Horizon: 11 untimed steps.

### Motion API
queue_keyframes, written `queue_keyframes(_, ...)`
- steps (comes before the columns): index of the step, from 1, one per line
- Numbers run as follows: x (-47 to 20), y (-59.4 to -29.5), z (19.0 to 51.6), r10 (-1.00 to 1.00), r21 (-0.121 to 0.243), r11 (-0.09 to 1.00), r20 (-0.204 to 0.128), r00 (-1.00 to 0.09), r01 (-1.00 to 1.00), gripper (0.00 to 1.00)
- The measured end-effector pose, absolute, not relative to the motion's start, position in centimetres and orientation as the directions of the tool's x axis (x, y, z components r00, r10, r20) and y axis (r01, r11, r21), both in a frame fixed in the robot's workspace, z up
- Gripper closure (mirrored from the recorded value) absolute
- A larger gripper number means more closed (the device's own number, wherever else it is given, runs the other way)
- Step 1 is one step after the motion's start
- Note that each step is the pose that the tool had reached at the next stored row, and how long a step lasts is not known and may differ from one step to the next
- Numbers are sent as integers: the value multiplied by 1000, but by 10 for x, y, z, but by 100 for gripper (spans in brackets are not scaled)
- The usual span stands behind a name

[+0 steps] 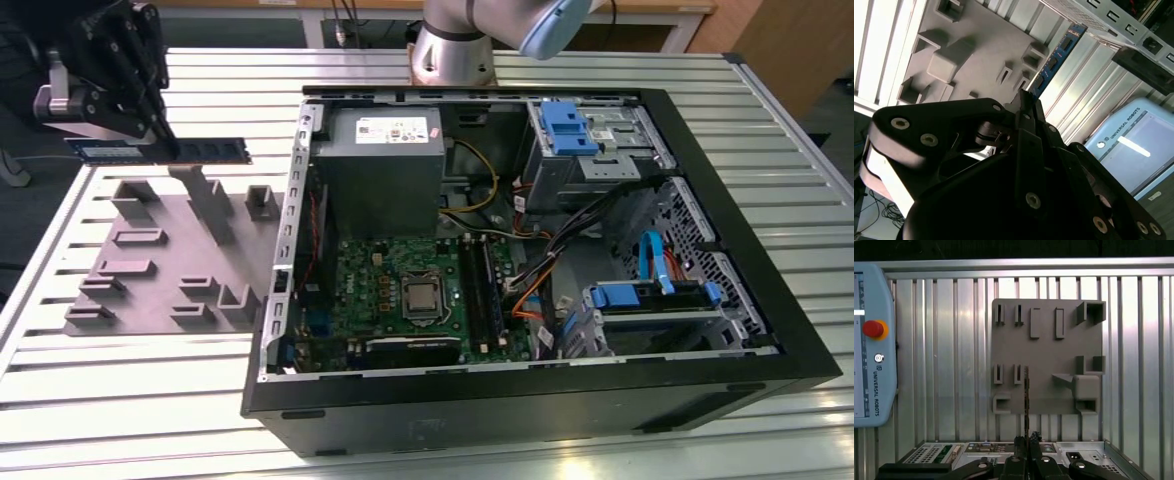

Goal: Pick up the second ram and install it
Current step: 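Pick up the second ram and move it above second insertion slot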

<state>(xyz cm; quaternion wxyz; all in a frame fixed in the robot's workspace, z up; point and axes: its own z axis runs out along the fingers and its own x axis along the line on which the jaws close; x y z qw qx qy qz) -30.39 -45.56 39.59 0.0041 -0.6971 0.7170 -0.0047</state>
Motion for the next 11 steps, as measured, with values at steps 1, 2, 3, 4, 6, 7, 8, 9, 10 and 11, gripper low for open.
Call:
queue_keyframes(1, -304, -456, 396, -1000, -12, 28, 1, -28, -1000, 86)
queue_keyframes(2, -303, -456, 396, -1000, -12, 28, 1, -28, -1000, 86)
queue_keyframes(3, -303, -456, 396, -1000, -12, 28, 1, -28, -1000, 86)
queue_keyframes(4, -303, -456, 396, -1000, -12, 28, 1, -28, -1000, 86)
queue_keyframes(6, -302, -456, 396, -1000, -12, 28, 1, -28, -1000, 86)
queue_keyframes(7, -302, -456, 396, -1000, -12, 28, 1, -28, -1000, 86)
queue_keyframes(8, -302, -456, 396, -1000, -12, 28, 1, -28, -1000, 86)
queue_keyframes(9, -301, -456, 396, -1000, -12, 28, 1, -28, -1000, 86)
queue_keyframes(10, -301, -456, 396, -1000, -12, 28, 1, -28, -1000, 86)
queue_keyframes(11, -301, -456, 396, -1000, -12, 28, 1, -28, -1000, 86)
